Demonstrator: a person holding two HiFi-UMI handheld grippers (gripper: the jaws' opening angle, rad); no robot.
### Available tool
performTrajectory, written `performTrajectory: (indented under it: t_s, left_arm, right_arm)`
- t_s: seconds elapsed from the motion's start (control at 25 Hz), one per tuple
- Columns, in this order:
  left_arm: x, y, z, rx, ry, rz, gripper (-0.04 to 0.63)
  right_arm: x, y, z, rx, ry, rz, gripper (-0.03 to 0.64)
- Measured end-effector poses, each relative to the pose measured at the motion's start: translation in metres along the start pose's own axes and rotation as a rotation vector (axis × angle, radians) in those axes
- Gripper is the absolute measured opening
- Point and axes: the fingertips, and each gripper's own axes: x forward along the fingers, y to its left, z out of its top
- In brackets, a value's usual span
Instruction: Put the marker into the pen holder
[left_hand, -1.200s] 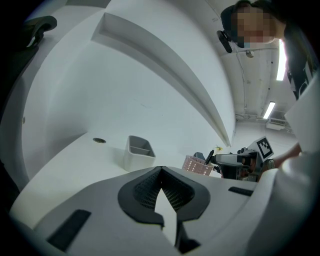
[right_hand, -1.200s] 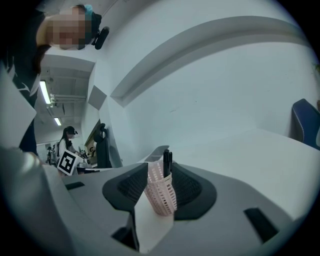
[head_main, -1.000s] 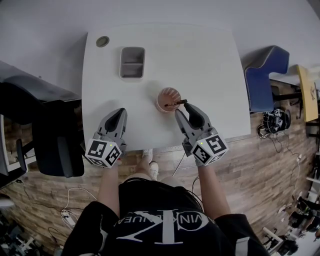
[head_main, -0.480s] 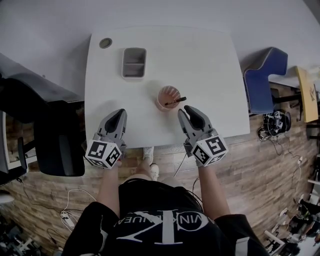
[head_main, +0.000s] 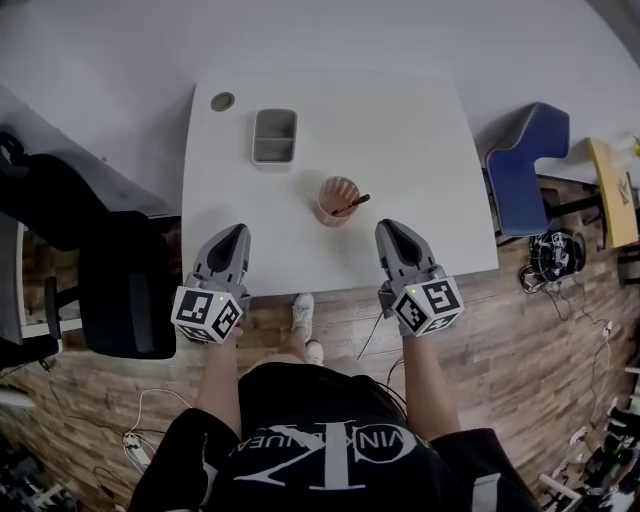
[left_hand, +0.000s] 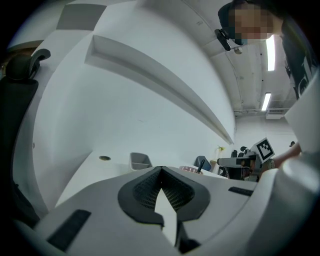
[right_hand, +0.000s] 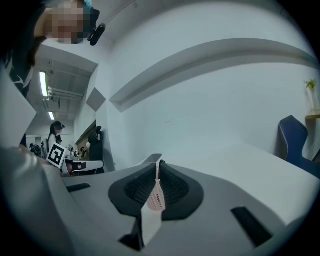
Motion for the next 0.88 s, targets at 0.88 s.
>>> performTrajectory:
  t_s: [0.88]
  left_arm:
    - [-0.067,-0.011,0.039,0.072,-0.087,0.069,0.014]
  right_arm:
    - [-0.053,0.023,0.029,-0.04,-0.086,0.0,0.035]
